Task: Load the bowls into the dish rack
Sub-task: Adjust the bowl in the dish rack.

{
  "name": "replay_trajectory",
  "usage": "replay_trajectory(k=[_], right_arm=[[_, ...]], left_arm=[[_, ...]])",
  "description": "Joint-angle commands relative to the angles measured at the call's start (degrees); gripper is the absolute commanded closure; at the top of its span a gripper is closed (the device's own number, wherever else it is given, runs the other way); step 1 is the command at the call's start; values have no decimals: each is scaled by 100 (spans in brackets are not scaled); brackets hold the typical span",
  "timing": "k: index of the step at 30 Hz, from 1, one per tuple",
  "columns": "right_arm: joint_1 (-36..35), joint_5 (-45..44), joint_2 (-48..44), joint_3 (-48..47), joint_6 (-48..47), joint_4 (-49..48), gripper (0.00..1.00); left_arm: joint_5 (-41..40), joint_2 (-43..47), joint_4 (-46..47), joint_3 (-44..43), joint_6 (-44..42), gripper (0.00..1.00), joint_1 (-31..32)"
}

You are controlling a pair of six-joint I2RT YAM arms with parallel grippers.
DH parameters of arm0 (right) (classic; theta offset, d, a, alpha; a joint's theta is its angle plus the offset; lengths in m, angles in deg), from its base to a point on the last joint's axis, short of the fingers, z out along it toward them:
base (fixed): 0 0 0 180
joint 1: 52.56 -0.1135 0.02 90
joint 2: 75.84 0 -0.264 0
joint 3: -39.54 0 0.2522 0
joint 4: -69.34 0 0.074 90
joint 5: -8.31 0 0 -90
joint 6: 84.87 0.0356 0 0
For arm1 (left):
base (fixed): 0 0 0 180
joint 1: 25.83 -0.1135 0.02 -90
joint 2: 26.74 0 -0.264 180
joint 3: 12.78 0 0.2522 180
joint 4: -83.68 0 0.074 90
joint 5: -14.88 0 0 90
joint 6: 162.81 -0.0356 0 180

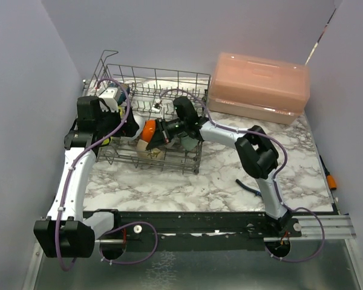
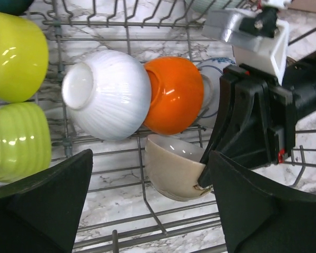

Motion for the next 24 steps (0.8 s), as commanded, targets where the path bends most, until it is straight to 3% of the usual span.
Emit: replay_trajectory(k=[1,4,7,13,19,22,24], right_arm=[[128,983,-108,730,3378,-3862,100],[153,1018,203,1097,5120,-5621,100],[162,870,299,1303,5404,-5684,100],[162,651,259,1371,4077,-3895,99],[168,74,132,1026,2351,-1532,89],[171,-228,111,866,1785,-694,83],[171,-451,65,774,1459,-240,78]], left_arm=[[709,-254,141,107,-241,13,19],[917,-361,133,217,-358,18,28],[1040,-434,124,346,-435,21,70],[961,-748,28,449,-395,29,378],[341,-1187,-19,282,-293,32,865],[316,-1417,-45,218,-305,42,1009],[251,-1547,-60,235,-298,54,1084]])
